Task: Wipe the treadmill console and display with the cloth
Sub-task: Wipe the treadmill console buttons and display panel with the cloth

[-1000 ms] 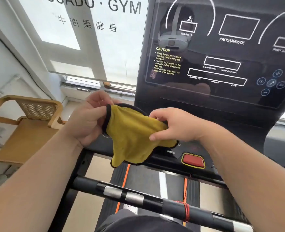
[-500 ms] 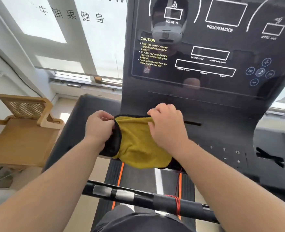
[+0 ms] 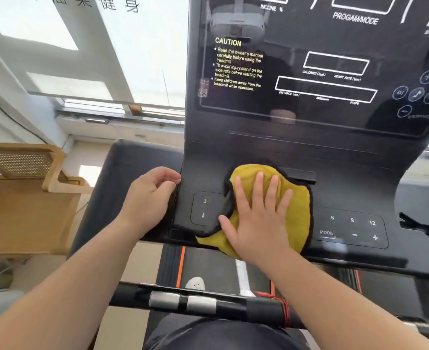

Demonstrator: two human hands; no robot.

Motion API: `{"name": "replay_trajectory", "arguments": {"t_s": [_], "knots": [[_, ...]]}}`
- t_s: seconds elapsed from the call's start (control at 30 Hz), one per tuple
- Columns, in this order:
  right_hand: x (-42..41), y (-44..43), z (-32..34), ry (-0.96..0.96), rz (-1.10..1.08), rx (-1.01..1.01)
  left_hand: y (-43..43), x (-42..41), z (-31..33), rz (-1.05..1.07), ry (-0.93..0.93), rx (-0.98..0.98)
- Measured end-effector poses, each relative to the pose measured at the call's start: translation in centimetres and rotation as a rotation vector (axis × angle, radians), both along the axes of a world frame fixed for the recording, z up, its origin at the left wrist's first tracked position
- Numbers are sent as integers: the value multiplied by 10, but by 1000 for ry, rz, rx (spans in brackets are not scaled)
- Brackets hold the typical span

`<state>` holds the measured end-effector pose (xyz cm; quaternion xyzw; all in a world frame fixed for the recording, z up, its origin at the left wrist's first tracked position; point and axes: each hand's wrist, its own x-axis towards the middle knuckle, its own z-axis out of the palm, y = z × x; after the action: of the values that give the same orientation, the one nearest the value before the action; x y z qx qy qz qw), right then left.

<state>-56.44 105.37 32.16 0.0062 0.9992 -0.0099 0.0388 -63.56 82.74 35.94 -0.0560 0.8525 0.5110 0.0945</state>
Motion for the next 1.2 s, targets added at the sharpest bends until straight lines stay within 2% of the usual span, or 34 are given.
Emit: {"name": "replay_trajectory", "arguments": {"t_s": [0.13,0.3,0.5,0.57,0.7,0.77,0.9,1.03,1.2], "knots": [[-18,-7,3,-6,14,0,-8,5,-4,-53,42,-12],[-50,-44,7,-59,209,-38,-21,12,-8,-12,100,-22],[-6,-64,0,-72,404,-102,-10,4,-6,-102,238,-144],[14,-45,-4,-59,348,-70,-1,1,-8,-151,249,-184],[26,11,-1,-65,71,23,9,-3,-9,-153,258,-198],[18,18,3,-70,36,61,7,-2,-8,-136,237,-174],[-14,-20,7,-70,52,5,1,2,-7,-167,265,-177],[-40,-65,7,-82,219,-46,1,6,-8,-146,334,-217],[-21,-72,2,-85,349,-105,0,6,-10,-199,359,-317]]}}
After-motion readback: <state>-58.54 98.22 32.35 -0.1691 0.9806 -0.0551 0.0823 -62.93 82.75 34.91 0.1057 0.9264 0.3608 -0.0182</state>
